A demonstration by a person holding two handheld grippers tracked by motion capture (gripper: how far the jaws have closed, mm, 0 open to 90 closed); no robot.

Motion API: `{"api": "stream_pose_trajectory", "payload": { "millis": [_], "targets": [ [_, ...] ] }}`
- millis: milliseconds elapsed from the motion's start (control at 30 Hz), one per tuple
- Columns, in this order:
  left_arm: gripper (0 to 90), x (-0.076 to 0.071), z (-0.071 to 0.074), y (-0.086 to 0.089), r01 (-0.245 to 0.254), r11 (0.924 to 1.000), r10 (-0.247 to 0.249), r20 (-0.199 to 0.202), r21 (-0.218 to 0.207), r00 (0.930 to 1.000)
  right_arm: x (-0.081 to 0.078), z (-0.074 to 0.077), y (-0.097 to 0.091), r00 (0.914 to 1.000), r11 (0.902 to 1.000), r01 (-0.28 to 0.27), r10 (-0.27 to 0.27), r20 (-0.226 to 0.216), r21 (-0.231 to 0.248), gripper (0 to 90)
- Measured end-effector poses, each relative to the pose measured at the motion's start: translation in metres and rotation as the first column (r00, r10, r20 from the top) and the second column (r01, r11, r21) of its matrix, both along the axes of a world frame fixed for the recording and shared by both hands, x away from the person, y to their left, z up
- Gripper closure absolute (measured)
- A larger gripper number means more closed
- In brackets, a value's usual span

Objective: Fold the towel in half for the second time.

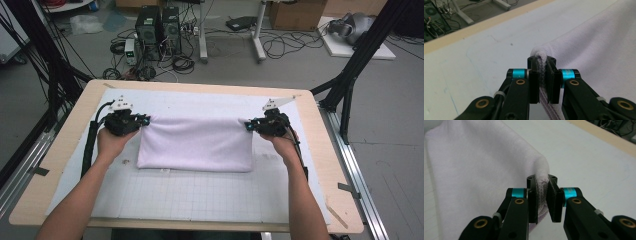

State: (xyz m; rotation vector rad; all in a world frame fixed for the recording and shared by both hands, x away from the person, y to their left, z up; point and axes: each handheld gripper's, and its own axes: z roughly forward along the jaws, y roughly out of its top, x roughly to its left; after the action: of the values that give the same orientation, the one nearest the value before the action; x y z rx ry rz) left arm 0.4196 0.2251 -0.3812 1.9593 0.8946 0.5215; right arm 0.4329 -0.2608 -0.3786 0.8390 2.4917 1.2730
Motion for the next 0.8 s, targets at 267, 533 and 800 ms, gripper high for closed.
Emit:
{"api": "stream_pose_trajectory", "payload": {
  "millis": [267, 533, 800],
  "targets": [
    [63.6, 0.013, -0.007, 0.007, -0.041, 0.9990, 0.042, -0.067, 0.019, 0.9968, 0.020, -0.018, -0.002, 0.9903, 0.9920, 0.099, -0.090, -0.105, 0.079, 46.8],
    [59.3, -0.017, -0.013, 0.011, 0.026, 0.9992, -0.028, -0.053, -0.031, 0.9982, -0.010, -0.022, 0.010, 0.9968, 0.9973, 0.039, -0.035, -0.071, 0.063, 44.4],
    [46.1, -0.044, -0.013, 0.017, 0.080, 0.9913, -0.085, -0.044, -0.105, 0.9954, -0.030, -0.015, 0.019, 0.9984, 0.9934, 0.021, -0.015, -0.055, 0.112, 28.6]
  ]
}}
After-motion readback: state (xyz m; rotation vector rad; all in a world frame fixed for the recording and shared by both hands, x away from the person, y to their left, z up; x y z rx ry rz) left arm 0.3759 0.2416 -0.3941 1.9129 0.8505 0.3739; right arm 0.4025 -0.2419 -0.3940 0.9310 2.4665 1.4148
